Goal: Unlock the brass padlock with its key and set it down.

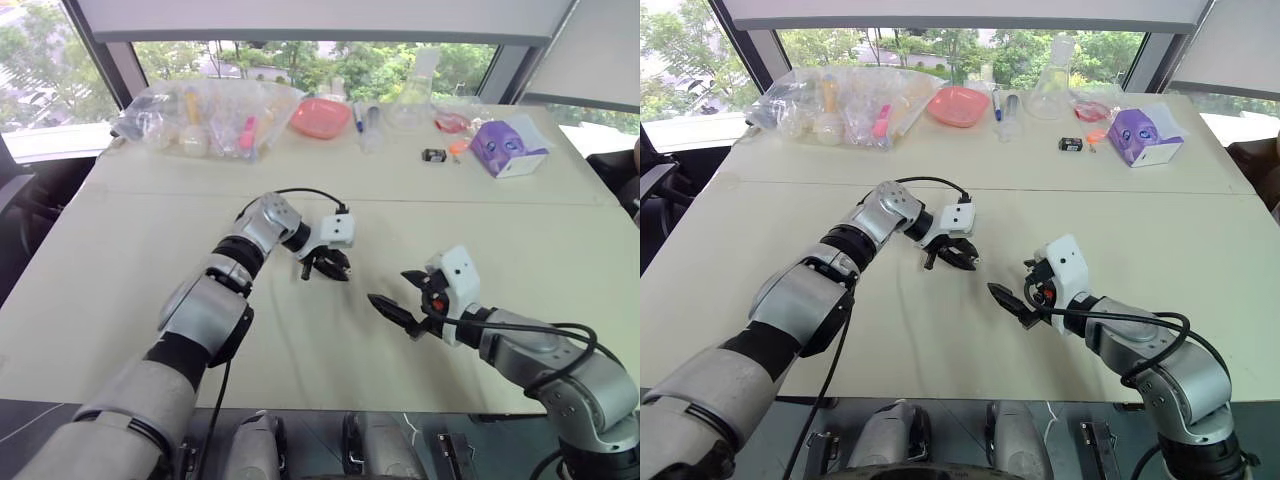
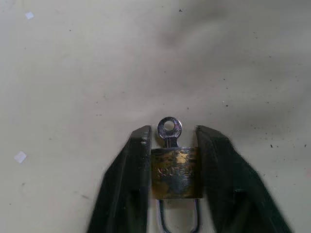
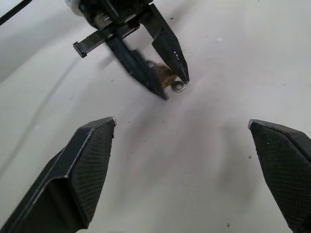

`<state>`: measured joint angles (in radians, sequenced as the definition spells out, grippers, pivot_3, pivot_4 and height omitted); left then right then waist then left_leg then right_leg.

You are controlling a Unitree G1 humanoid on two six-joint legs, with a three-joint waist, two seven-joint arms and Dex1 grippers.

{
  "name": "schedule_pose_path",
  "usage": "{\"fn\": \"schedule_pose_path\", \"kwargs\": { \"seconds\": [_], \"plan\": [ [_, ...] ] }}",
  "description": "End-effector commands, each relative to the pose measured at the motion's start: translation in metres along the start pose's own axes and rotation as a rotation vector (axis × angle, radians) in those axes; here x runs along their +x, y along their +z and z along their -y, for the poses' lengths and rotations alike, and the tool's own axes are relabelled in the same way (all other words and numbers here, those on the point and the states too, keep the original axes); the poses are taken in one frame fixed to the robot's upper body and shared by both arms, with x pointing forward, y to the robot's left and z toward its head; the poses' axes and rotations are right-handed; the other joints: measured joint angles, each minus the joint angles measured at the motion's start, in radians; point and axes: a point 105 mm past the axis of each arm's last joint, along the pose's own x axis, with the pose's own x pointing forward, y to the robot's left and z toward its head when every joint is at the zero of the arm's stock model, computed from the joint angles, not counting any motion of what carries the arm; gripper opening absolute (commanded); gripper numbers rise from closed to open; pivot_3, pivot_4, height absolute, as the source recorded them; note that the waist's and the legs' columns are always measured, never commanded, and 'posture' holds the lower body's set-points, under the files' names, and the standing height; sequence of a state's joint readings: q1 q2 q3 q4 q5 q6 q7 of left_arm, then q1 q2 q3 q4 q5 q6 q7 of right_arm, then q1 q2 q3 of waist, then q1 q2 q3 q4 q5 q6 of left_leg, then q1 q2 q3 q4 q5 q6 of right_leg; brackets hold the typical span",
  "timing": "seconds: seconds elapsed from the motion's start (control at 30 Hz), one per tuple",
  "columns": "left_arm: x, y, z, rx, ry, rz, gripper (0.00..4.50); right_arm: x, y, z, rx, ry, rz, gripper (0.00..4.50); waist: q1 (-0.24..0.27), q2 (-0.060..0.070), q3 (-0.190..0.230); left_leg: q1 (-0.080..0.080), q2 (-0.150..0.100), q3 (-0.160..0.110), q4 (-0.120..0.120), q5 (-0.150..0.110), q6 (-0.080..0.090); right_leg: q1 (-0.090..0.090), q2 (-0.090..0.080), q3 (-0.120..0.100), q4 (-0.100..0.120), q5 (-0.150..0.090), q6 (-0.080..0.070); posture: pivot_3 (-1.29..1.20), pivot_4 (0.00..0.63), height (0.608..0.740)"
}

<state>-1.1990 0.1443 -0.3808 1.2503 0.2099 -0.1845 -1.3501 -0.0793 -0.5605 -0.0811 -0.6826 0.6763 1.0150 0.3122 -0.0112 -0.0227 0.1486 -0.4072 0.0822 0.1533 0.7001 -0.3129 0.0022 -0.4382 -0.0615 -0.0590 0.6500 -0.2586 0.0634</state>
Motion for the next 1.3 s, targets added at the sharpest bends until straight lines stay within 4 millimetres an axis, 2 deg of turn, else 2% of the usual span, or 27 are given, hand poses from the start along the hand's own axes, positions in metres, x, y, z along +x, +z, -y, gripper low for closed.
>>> {"fn": "schedule_pose_path", "kwargs": {
  "seconds": [0.03, 0.07, 0.37, 0.4, 0.47, 0.57, 0.6, 0.8, 0.87, 0.97, 1.1, 1.3],
  "plan": [
    [0.002, -0.021, 0.005, -0.032, 0.004, -0.061, 3.20, 0.000, 0.008, -0.001, -0.031, 0.012, 0.033, 4.50, 0.001, 0.000, 0.000, 0.000, 0.000, 0.000, 0.000, 0.000, 0.000, 0.000, 0.000, 0.000, 0.000, 0.000, 0.000, 0.00, 0.150, 0.740],
    [0.001, -0.022, 0.005, -0.031, 0.008, -0.064, 3.64, 0.000, 0.008, -0.001, -0.032, 0.013, 0.033, 4.50, 0.002, -0.001, -0.001, 0.000, 0.000, 0.000, 0.001, 0.000, 0.000, 0.001, 0.000, 0.000, 0.000, 0.000, 0.000, 0.00, 0.150, 0.740],
    [-0.011, -0.029, 0.005, -0.035, -0.004, -0.100, 3.64, 0.000, 0.008, 0.001, -0.030, 0.009, 0.033, 4.50, -0.004, -0.001, -0.001, 0.002, 0.000, 0.000, 0.001, 0.000, 0.000, 0.002, 0.000, 0.000, 0.001, 0.000, 0.000, 0.00, 0.150, 0.740],
    [-0.011, -0.031, 0.006, -0.031, -0.011, -0.114, 3.12, 0.000, 0.008, 0.001, -0.029, 0.009, 0.033, 4.50, -0.004, -0.001, -0.001, 0.002, 0.000, 0.000, 0.001, 0.000, 0.000, 0.002, 0.000, 0.000, 0.001, 0.000, 0.000, 0.00, 0.150, 0.740],
    [-0.011, -0.034, 0.009, -0.034, -0.032, -0.135, 2.41, 0.000, 0.008, 0.001, -0.030, 0.008, 0.034, 4.50, -0.003, -0.001, -0.001, 0.002, 0.000, 0.000, 0.001, 0.000, 0.000, 0.002, 0.000, 0.000, 0.001, 0.000, 0.000, 0.00, 0.150, 0.740],
    [-0.014, -0.038, 0.011, -0.035, -0.053, -0.165, 0.81, 0.000, 0.008, 0.001, -0.028, 0.007, 0.035, 4.50, -0.003, -0.001, -0.001, 0.002, 0.000, 0.000, 0.001, 0.000, 0.000, 0.002, 0.000, 0.000, 0.001, 0.000, 0.000, 0.00, 0.150, 0.740],
    [-0.015, -0.039, 0.012, -0.036, -0.061, -0.169, 0.70, 0.000, 0.008, 0.001, -0.028, 0.006, 0.034, 4.50, -0.003, -0.001, -0.001, 0.002, 0.000, 0.000, 0.001, 0.000, 0.000, 0.002, 0.000, 0.000, 0.001, 0.000, 0.000, 0.00, 0.150, 0.740],
    [-0.013, -0.034, 0.009, -0.012, -0.041, -0.134, 0.70, 0.003, 0.009, 0.001, -0.019, 0.006, 0.046, 4.50, -0.003, 0.000, -0.001, 0.002, 0.000, 0.000, 0.001, 0.000, 0.000, 0.002, 0.000, 0.000, 0.001, 0.000, 0.000, 0.00, 0.150, 0.740],
    [-0.017, -0.016, -0.002, 0.094, 0.053, -0.050, 0.70, 0.005, 0.022, 0.000, 0.083, 0.031, 0.138, 4.50, -0.004, -0.001, -0.001, 0.002, 0.000, 0.000, 0.001, 0.000, 0.000, 0.002, 0.000, 0.000, 0.001, 0.000, 0.000, 0.00, 0.150, 0.740],
    [-0.033, 0.006, -0.014, 0.293, 0.181, 0.041, 0.70, 0.008, 0.032, -0.004, 0.204, 0.079, 0.215, 4.50, 0.000, 0.000, -0.001, 0.002, 0.000, 0.000, 0.000, 0.000, 0.000, 0.001, 0.000, 0.000, 0.002, 0.000, 0.000, 0.00, 0.150, 0.740],
    [-0.057, 0.019, -0.010, 0.450, 0.238, 0.117, 0.70, 0.012, 0.040, -0.013, 0.339, 0.185, 0.241, 4.50, 0.001, 0.000, -0.001, -0.001, 0.000, 0.002, 0.001, 0.001, -0.001, -0.002, -0.001, 0.000, 0.002, 0.000, 0.000, 0.00, 0.150, 0.740],
    [-0.087, 0.049, 0.001, 0.475, 0.322, 0.269, 0.70, 0.016, 0.062, -0.005, 0.447, 0.216, 0.297, 4.50, 0.006, 0.000, -0.001, -0.001, 0.000, 0.004, 0.001, 0.003, -0.005, -0.002, -0.001, 0.000, 0.002, 0.000, 0.000, 0.00, 0.150, 0.740]
  ]
}}
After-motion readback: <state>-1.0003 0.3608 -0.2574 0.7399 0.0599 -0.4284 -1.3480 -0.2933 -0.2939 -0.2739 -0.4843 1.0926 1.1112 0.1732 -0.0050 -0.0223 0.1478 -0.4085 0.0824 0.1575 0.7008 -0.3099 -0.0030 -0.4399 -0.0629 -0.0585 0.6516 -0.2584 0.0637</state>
